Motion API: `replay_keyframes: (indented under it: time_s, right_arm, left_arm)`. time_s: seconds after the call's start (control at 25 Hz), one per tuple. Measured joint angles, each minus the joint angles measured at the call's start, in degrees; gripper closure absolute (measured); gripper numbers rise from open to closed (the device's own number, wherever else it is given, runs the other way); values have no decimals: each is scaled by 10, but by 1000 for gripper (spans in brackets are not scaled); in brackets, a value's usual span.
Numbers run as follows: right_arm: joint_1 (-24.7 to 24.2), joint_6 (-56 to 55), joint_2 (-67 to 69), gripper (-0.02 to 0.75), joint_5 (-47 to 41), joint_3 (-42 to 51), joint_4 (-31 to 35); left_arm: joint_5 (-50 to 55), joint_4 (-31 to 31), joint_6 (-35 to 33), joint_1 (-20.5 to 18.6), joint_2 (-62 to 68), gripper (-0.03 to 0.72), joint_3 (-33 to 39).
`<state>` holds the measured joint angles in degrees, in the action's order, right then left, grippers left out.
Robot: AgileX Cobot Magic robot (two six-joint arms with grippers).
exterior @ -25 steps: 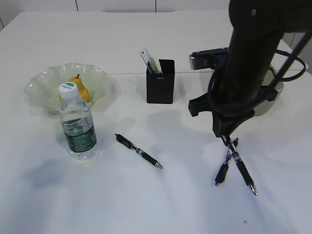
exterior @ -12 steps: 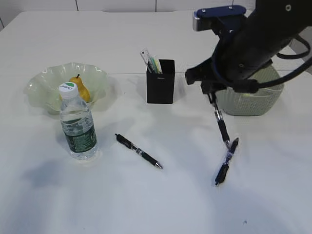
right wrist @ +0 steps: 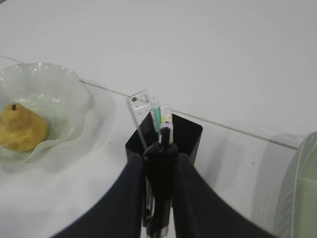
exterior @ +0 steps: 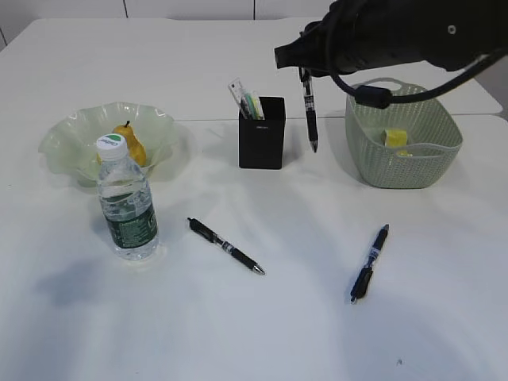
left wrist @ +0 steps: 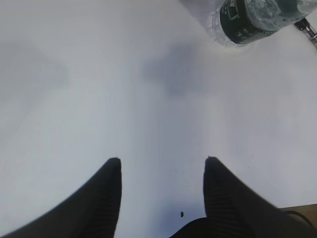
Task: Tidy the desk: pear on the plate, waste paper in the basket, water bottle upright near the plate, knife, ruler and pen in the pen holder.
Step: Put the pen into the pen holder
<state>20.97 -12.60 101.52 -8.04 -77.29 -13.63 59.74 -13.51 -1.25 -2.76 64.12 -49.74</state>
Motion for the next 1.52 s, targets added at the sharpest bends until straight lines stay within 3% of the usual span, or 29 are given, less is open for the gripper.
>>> replay_keyframes:
  time_s: [0.64,0.96,1.52]
  right_arm:
    - [-18,0,205,639,142,-210,-16]
    - [-28,0,262,639,205,-237,-22]
    - [-50,-4,305,638,229,-238,-31]
  left_arm:
    - [-8,0,0,0,0,312,0]
    - [-8,0,0,0,0,313,0]
    - [-8,3,0,0,0,313,0]
